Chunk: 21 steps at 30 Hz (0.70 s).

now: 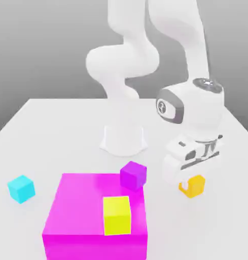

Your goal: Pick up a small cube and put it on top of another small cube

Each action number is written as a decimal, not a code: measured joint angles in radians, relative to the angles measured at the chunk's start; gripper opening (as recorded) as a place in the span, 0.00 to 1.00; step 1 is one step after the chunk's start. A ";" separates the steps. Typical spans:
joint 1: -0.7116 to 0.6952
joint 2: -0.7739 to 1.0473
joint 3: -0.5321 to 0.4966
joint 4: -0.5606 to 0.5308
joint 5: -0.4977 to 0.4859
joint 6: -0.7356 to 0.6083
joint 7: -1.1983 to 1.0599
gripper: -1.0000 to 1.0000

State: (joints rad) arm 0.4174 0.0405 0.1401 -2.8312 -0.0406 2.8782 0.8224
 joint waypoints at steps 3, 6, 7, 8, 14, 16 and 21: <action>-0.042 0.038 -0.036 0.092 -0.066 -0.026 0.012 0.00; -0.066 0.093 -0.089 0.199 -0.131 -0.046 0.019 0.00; -0.075 0.112 -0.108 0.235 -0.148 -0.052 0.018 0.00; -0.090 0.128 -0.131 0.269 -0.162 -0.059 0.018 0.00; -0.207 0.191 -0.291 0.423 -0.218 -0.105 0.020 0.00; -0.250 0.181 -0.344 0.428 -0.223 -0.120 0.032 0.00; -0.368 0.111 -0.478 0.375 -0.208 -0.158 0.078 0.00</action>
State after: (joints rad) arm 0.0494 0.1518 -0.3380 -2.4561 -0.2488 2.7205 0.9004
